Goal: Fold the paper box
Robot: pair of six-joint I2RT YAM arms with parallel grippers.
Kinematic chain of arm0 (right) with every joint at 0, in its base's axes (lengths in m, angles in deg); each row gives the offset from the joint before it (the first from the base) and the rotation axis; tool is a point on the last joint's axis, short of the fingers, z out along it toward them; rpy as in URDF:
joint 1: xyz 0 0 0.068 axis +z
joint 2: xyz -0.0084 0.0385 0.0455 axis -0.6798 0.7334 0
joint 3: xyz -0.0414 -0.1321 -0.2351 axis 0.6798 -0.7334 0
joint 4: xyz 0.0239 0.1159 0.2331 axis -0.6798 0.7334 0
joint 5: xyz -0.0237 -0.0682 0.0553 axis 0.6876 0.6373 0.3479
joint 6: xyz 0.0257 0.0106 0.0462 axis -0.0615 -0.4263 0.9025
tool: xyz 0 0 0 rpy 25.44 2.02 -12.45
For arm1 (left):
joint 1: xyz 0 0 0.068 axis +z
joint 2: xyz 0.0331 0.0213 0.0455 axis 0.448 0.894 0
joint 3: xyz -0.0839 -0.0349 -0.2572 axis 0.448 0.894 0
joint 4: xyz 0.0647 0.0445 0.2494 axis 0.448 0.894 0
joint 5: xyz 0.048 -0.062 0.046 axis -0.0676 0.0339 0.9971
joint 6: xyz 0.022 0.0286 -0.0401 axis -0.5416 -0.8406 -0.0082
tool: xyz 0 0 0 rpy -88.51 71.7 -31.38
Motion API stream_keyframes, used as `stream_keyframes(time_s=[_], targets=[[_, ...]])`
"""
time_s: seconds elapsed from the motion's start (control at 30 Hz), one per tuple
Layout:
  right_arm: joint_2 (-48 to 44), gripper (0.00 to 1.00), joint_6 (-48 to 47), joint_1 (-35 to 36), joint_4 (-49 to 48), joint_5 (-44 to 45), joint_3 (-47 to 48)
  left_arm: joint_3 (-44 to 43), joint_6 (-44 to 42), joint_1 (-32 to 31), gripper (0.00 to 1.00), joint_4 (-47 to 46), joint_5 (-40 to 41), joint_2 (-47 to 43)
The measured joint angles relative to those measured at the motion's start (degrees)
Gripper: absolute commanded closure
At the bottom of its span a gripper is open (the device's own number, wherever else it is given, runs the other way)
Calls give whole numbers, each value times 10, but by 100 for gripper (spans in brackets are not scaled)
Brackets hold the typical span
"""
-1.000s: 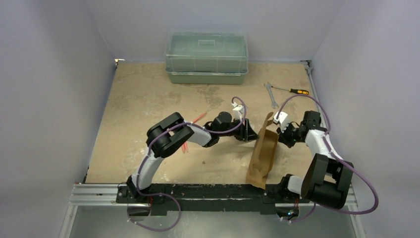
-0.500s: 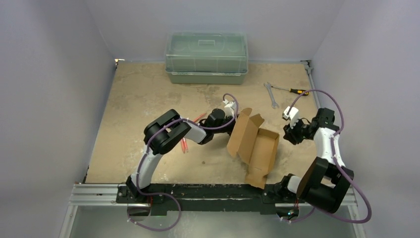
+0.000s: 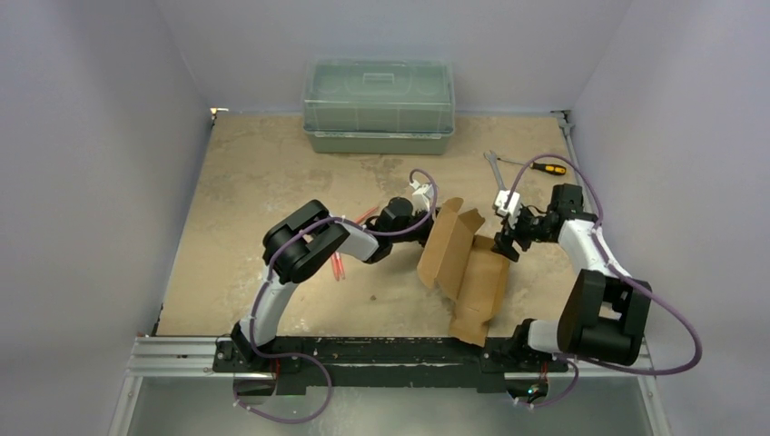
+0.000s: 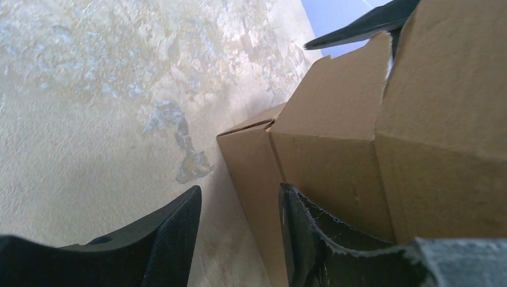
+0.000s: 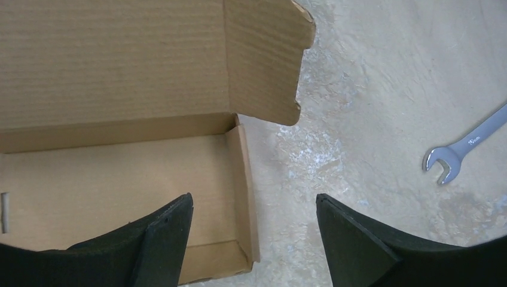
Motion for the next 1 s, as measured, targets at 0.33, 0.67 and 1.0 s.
stream_keyframes(time_s=[0.33,0.67,1.0], targets=[[65,42,19,38,-64,67,2,-52,13,-2,51,0,-14,5],[61,37,30,48,-105,110,-16,-98,23,-13,52,6,-22,41],[11,33,37,45,-98,137,-31,-107,23,-12,52,17,-22,41]])
